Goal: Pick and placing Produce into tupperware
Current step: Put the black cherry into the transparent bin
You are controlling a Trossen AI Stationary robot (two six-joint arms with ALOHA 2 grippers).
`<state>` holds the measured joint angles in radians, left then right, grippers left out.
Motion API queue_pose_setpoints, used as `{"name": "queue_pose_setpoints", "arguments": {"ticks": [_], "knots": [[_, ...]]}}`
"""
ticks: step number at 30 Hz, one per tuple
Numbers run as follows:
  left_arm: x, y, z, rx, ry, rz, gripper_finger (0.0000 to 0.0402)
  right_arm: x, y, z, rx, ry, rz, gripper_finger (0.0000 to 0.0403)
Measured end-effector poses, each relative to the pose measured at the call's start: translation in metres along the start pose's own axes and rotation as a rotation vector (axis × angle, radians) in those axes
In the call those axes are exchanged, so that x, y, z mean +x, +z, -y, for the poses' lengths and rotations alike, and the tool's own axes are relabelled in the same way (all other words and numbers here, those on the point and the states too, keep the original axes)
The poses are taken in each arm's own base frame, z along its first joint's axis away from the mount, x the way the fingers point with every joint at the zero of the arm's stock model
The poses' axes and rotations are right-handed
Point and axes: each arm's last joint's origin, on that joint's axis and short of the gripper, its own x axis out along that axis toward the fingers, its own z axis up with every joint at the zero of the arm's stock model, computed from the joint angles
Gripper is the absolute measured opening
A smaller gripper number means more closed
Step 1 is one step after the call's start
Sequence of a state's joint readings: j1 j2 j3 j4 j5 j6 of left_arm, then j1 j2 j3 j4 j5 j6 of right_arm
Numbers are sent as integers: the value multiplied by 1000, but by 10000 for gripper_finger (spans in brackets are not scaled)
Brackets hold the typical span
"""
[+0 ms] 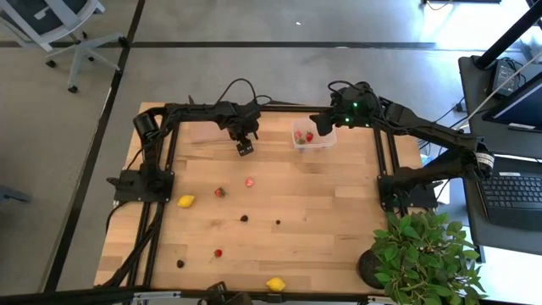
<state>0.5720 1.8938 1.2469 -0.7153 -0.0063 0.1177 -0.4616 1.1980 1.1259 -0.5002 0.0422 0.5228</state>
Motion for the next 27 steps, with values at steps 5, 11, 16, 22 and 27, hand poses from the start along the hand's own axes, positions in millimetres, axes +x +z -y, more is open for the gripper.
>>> {"name": "queue_pose_setpoints", "arguments": {"ticks": [5, 11, 16, 22, 27], "knots": [[1, 0, 2, 5, -7, -4, 227, 0, 2, -1, 1, 13, 22, 260], [16, -1, 8, 18, -33, -50, 201, 0, 2, -1, 1, 14, 22, 260], [24, 0, 9, 12, -36, -67, 182, 0, 2, -1, 1, 14, 21, 260], [25, 1, 9, -7, -28, -60, 162, 0, 2, -1, 0, 14, 21, 260], [25, 1, 9, -8, -27, -63, 144, 0, 2, -1, -3, 14, 21, 260]]}}
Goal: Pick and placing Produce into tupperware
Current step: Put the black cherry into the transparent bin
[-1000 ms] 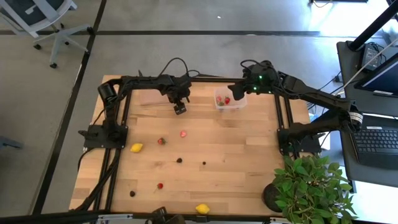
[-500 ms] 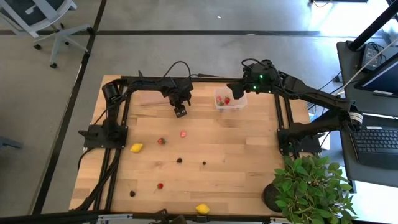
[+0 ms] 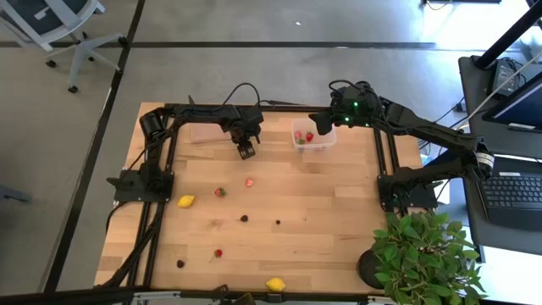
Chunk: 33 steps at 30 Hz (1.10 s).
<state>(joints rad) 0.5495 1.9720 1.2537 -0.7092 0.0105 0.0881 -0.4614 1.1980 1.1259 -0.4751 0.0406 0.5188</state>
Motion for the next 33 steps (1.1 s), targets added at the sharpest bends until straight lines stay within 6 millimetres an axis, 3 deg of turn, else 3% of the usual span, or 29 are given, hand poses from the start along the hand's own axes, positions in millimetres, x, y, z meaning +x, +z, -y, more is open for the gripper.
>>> {"name": "queue_pose_setpoints", "arguments": {"ticks": [10, 21, 27, 33], "knots": [[1, 0, -1, 0, 17, 1, 100, 0, 0, 0, -4, 0, 0, 260], [-1, -1, 0, -29, 15, -33, 100, 0, 0, 0, -1, 0, -1, 260], [-14, 10, 2, -30, -34, -41, 97, 0, -3, -3, 91, 105, -79, 260], [-44, 30, 5, -9, -39, 15, 101, -1, -8, -10, 70, 146, -113, 260]]}}
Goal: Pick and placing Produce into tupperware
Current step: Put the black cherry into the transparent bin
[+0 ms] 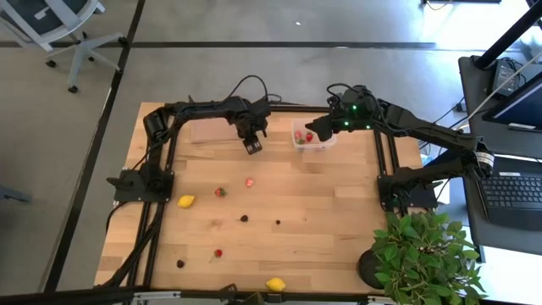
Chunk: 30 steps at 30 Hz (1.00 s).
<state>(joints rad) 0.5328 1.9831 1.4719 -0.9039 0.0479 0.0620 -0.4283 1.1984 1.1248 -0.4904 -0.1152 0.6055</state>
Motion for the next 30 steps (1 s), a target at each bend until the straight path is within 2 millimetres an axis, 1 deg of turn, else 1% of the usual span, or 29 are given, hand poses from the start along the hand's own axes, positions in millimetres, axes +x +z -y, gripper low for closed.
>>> {"name": "queue_pose_setpoints", "arguments": {"ticks": [5, 7, 12, 16, 20, 24, 27, 30], "knots": [[-33, 17, 10, 45, -2, 47, 97, 3, -2, -1, 44, 3, -13, 260], [-50, 26, 16, 67, -3, 88, 96, 4, -3, -2, 49, 5, -16, 260], [-94, 43, 36, 140, -6, 214, 98, 7, -4, -2, 72, -3, -31, 260], [-130, 51, 56, 187, -15, 318, 104, 9, -5, -1, 55, -22, -31, 260], [-168, 53, 78, 249, -29, 470, 95, 9, -2, -3, 27, -4, -6, 260], [-194, 48, 100, 312, -16, 585, 95, 9, 1, -5, -16, 18, 20, 260], [-206, 42, 113, 341, 50, 631, 96, 9, 4, -9, -25, 81, 42, 260], [-209, 37, 125, 355, 136, 642, 104, 8, 9, -14, -38, 162, 71, 260]]}}
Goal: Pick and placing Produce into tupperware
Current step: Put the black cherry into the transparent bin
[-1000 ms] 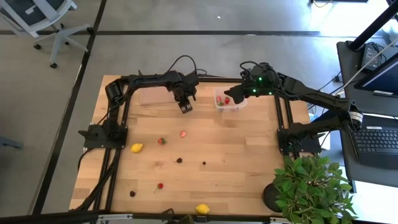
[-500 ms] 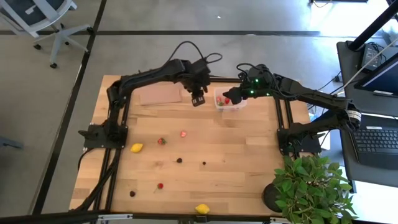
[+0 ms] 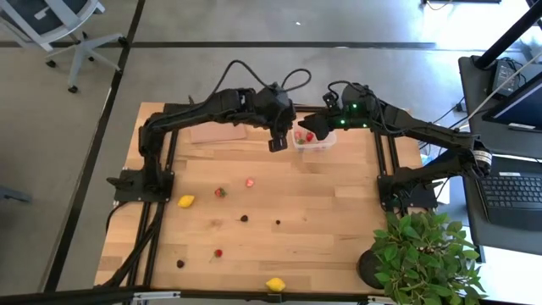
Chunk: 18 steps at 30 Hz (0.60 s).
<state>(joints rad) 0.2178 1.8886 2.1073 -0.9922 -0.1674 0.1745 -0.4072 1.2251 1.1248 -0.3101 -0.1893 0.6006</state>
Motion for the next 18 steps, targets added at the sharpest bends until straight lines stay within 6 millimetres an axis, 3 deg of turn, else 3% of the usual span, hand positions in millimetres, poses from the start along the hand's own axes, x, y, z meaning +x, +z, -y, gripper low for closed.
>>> {"name": "queue_pose_setpoints", "arguments": {"ticks": [7, 18], "knots": [[-7, 5, 17, 33, 107, 16, 95, 0, 2, -3, 11, 60, 8, 260], [-7, 8, 18, 15, 129, 44, 103, 13, 0, -16, -15, 144, 28, 260]]}}
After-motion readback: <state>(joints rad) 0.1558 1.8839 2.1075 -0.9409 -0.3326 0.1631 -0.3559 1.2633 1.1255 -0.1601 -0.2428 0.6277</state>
